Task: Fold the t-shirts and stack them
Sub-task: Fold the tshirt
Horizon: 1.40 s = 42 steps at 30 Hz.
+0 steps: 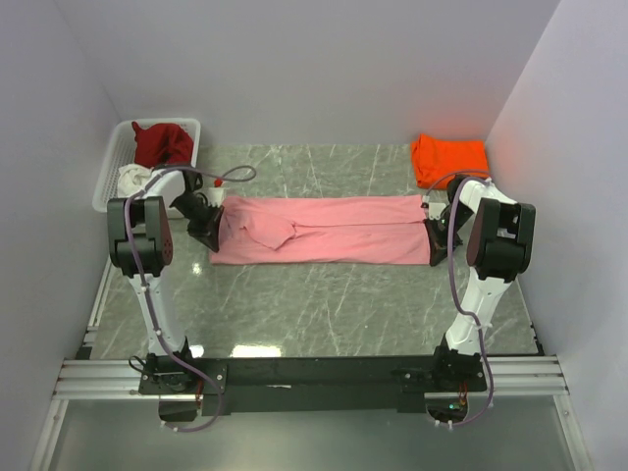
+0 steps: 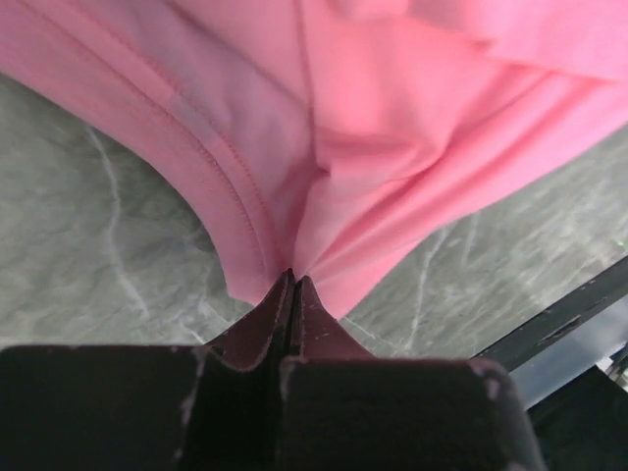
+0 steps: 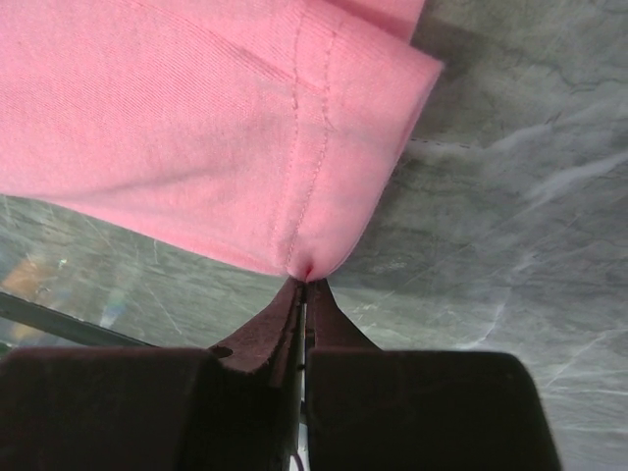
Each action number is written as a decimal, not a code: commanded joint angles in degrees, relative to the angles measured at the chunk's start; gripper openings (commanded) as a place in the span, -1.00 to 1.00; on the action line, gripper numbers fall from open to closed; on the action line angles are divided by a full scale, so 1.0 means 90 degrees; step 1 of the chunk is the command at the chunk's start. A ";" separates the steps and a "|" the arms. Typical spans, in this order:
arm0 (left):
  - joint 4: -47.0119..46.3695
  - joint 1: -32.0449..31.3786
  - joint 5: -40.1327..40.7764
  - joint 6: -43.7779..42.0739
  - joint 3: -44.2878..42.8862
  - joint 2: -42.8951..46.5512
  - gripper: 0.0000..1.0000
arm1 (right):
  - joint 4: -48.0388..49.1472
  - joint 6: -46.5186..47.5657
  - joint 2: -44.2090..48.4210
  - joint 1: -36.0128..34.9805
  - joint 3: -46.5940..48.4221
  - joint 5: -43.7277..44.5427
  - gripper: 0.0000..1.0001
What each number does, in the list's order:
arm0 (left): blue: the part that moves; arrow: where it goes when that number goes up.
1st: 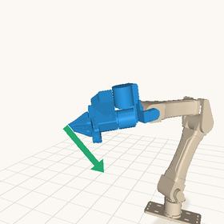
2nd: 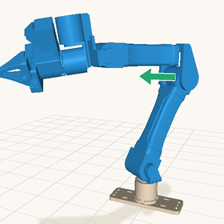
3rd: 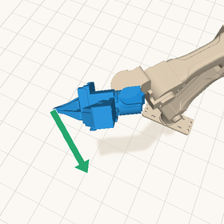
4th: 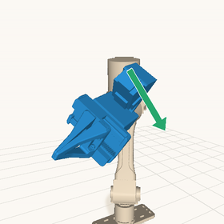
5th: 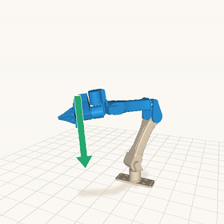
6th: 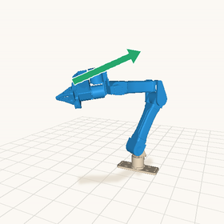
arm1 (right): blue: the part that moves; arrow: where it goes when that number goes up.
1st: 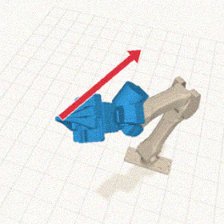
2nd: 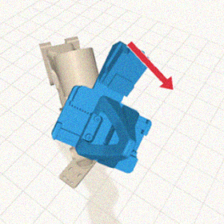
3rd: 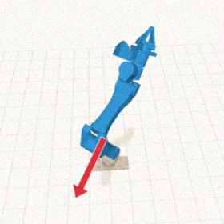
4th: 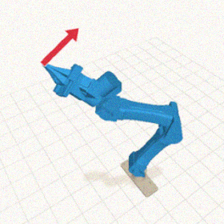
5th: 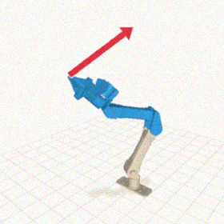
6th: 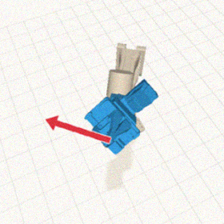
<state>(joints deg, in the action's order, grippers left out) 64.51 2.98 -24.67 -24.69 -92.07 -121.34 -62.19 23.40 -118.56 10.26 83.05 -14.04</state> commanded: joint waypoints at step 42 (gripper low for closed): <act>-0.2305 -0.1514 0.1217 0.2645 0.1394 0.0514 -0.56 | 0.0934 0.0720 -0.1339 -0.1677 0.2709 0.1813 -0.62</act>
<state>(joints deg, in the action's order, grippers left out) 45.98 -11.46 -21.08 -2.52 -76.75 -113.08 -54.43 28.05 -130.82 -4.99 109.84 -1.85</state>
